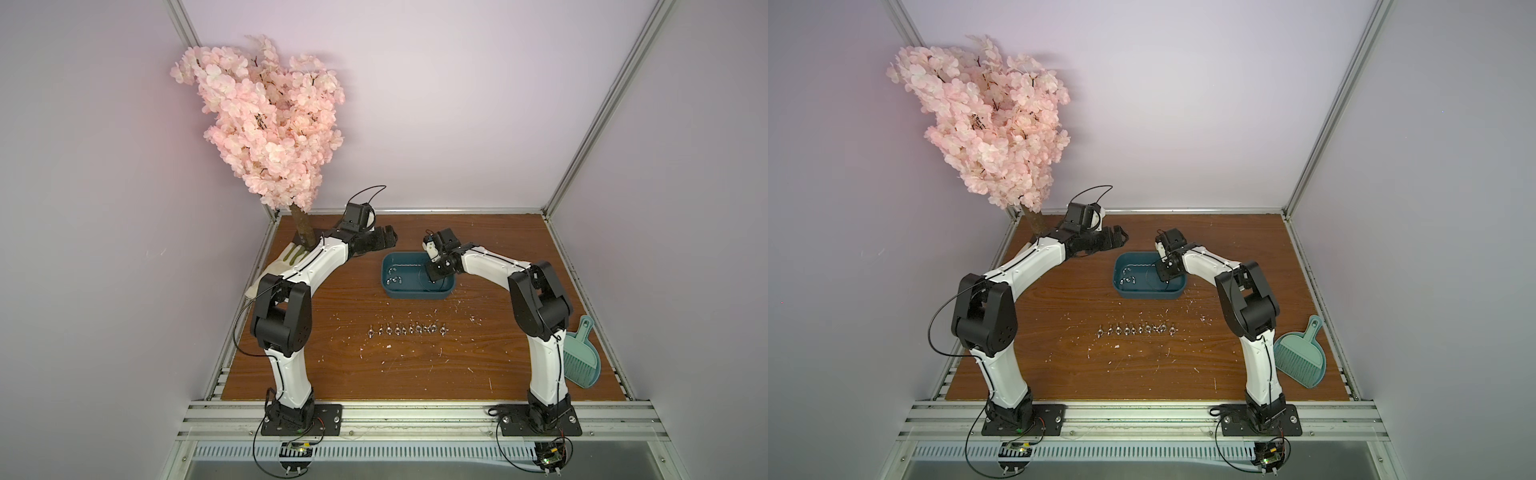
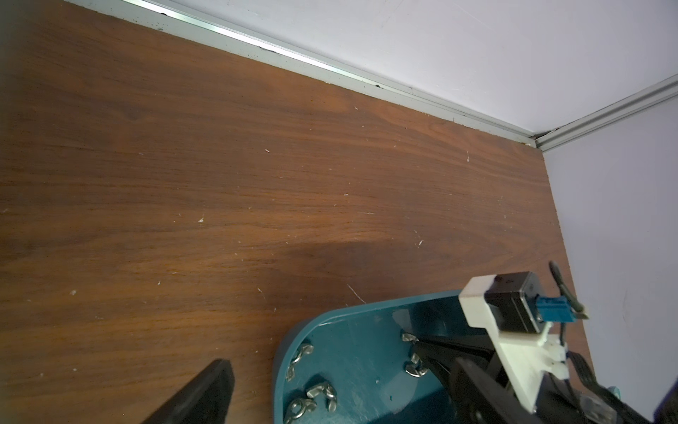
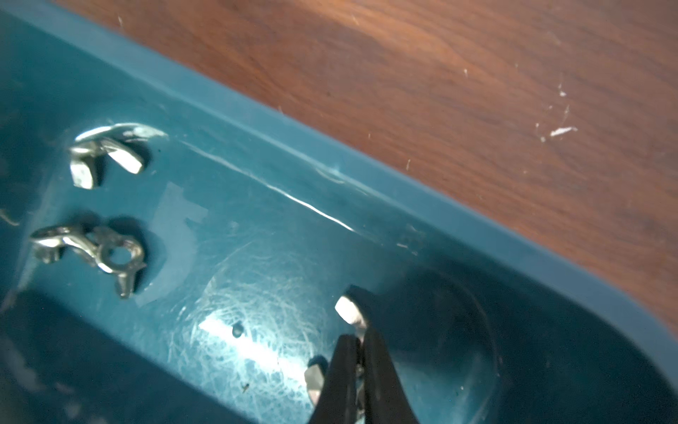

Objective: Take out the wing nut from the storage box
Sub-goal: Pick up the wing nut from the storage box.

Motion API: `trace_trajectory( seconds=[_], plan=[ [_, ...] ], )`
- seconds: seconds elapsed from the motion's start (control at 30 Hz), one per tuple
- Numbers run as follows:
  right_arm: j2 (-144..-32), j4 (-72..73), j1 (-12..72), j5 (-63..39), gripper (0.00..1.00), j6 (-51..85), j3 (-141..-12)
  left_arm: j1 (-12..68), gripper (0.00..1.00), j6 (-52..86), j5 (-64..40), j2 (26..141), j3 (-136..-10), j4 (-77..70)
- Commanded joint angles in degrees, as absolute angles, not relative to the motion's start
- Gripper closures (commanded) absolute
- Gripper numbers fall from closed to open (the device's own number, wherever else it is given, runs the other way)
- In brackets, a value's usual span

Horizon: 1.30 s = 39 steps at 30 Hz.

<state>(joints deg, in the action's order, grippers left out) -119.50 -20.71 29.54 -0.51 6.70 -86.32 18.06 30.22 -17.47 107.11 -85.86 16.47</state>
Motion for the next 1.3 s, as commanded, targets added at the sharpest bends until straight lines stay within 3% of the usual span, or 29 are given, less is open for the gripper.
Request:
trace_trajectory(
  seconds=[0.0, 0.67, 1.1, 1.27],
  plan=[
    [-116.8, -19.4, 29.7, -2.5, 0.92, 8.2, -85.8, 17.9, 0.07, 30.2, -19.0, 105.8, -85.4, 15.9],
    [-108.8, -8.8, 29.5, -9.4, 0.91, 16.3, -82.2, 19.4, 0.2, 37.6, -30.1, 104.5, -81.0, 7.6],
    [-104.9, 1.2, 29.2, -17.9, 0.89, 24.3, -79.4, 19.4, 0.53, 49.2, -41.2, 105.2, -75.1, -7.2],
    [-104.9, 2.9, 29.1, -20.4, 0.89, 25.8, -79.5, 19.6, 0.56, 50.3, -43.1, 106.0, -74.5, -8.4]
  ],
)
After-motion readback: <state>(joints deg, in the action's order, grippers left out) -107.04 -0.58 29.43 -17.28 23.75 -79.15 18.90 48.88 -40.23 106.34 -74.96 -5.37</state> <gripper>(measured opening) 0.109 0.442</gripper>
